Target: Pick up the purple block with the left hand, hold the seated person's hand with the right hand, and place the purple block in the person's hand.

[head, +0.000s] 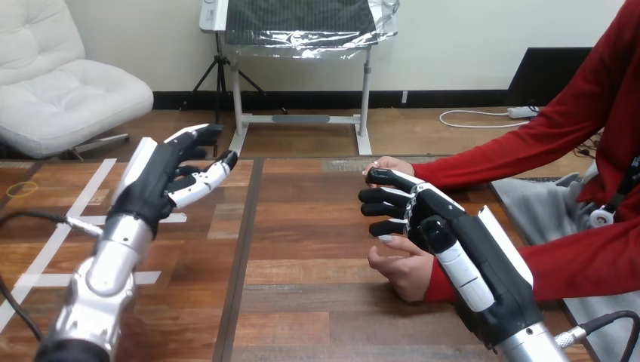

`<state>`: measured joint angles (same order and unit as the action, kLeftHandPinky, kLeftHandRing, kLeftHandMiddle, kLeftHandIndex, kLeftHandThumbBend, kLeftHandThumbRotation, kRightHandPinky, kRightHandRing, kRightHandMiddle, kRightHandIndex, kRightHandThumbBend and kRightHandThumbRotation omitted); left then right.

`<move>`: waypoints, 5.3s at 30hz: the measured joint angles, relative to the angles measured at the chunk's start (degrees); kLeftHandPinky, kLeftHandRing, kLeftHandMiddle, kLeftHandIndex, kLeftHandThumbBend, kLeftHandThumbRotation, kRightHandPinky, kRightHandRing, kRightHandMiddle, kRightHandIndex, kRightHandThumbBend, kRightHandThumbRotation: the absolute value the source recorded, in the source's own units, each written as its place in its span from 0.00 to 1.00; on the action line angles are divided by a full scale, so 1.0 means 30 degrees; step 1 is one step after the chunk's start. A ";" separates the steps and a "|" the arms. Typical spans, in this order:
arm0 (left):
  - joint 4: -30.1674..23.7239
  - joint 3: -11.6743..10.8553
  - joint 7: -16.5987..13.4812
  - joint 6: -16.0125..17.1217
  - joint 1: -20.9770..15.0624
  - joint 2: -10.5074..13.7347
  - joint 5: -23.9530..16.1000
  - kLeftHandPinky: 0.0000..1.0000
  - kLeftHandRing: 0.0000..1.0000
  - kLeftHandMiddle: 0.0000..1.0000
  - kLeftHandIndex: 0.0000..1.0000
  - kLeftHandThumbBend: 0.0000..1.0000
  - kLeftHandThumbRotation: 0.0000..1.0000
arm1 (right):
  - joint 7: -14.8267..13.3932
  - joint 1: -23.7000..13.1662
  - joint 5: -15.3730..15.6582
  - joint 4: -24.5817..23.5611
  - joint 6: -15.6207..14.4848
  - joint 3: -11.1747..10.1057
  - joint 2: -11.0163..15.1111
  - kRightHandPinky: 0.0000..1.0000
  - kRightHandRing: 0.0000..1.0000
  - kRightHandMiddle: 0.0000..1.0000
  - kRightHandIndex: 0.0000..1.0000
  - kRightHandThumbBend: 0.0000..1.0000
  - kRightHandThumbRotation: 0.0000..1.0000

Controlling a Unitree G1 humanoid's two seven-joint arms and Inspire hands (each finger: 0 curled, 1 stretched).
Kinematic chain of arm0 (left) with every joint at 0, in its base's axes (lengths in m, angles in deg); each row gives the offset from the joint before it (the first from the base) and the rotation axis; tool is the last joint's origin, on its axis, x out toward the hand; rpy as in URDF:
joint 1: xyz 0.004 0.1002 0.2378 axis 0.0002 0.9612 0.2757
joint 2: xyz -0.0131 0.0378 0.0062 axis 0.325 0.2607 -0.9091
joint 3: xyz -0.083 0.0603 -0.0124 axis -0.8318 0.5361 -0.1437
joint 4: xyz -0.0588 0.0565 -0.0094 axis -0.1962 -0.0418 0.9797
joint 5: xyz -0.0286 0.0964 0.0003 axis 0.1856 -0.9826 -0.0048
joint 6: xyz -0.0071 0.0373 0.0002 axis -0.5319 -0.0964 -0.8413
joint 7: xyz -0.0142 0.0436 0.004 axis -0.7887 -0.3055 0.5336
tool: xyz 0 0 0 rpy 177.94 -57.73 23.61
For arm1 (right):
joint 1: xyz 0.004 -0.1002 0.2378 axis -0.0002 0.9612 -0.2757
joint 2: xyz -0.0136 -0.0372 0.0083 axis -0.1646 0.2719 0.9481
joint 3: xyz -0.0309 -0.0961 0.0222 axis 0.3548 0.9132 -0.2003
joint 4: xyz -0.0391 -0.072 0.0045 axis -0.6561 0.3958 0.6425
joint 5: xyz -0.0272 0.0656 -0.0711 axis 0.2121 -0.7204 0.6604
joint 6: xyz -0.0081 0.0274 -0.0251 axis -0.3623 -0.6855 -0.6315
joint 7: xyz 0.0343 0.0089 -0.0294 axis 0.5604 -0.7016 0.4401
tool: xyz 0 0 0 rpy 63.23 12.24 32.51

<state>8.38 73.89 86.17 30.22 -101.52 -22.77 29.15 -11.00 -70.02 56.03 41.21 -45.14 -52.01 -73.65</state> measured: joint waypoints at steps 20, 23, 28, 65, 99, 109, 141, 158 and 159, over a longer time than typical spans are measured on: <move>0.4502 0.1587 -0.1309 -0.1132 -0.2810 0.0791 -0.2495 0.75 0.85 0.86 0.84 0.55 0.41 | 0.0024 0.0004 -0.0026 0.0000 0.0000 -0.0007 0.0009 0.70 0.77 0.78 0.82 0.80 0.93; 0.4957 0.1921 -0.1609 -0.1358 -0.3139 0.0872 -0.2910 0.74 0.84 0.85 0.84 0.56 0.42 | 0.0025 0.0004 -0.0027 0.0000 0.0000 -0.0005 0.0015 0.70 0.77 0.78 0.82 0.80 0.93; 0.5640 0.2404 -0.1971 -0.1637 -0.3652 0.0997 -0.3457 0.74 0.84 0.85 0.84 0.56 0.42 | 0.0025 0.0003 -0.0027 -0.0001 0.0000 -0.0006 0.0022 0.69 0.76 0.78 0.82 0.80 0.93; 0.7273 0.4775 -0.3642 -0.5894 -0.5508 0.1332 -0.5604 0.71 0.81 0.83 0.83 0.62 0.39 | 0.0054 0.0003 -0.0038 -0.0001 0.0001 -0.0007 0.0030 0.70 0.75 0.76 0.81 0.81 0.93; 0.7932 0.5669 -0.4687 -0.9114 -0.5632 0.1276 -0.5646 0.76 0.82 0.84 0.83 0.66 0.33 | 0.0053 0.0006 0.0098 -0.0368 0.0006 -0.0020 0.0066 0.69 0.73 0.73 0.79 0.79 0.94; 0.7936 0.6020 -0.4657 -0.9544 -0.5635 0.1260 -0.5649 0.75 0.82 0.83 0.83 0.66 0.37 | 0.0053 0.0006 0.0098 -0.0661 0.0002 -0.0021 0.0073 0.69 0.74 0.73 0.79 0.80 0.94; 0.7942 0.6090 -0.4385 -1.0033 -0.5643 0.0789 -0.5609 0.75 0.82 0.84 0.84 0.67 0.41 | 0.0051 0.0218 0.0099 -0.1060 0.0000 -0.0025 0.0114 0.68 0.73 0.73 0.79 0.80 0.95; 0.7941 0.6078 -0.4383 -0.9993 -0.5641 0.0787 -0.5596 0.84 0.86 0.86 0.84 0.67 0.39 | 0.0052 0.0338 0.0124 -0.1418 0.0000 -0.0028 0.0116 0.66 0.72 0.72 0.78 0.79 0.95; 0.7942 0.6079 -0.4383 -0.9994 -0.5641 0.0785 -0.5596 0.85 0.87 0.87 0.84 0.67 0.40 | 0.0052 0.0338 0.0124 -0.1418 0.0000 -0.0028 0.0117 0.66 0.71 0.72 0.78 0.79 0.95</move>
<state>32.21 92.13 73.02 0.24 -118.44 -20.42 12.36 -10.84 -69.01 56.40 36.96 -45.14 -52.09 -73.30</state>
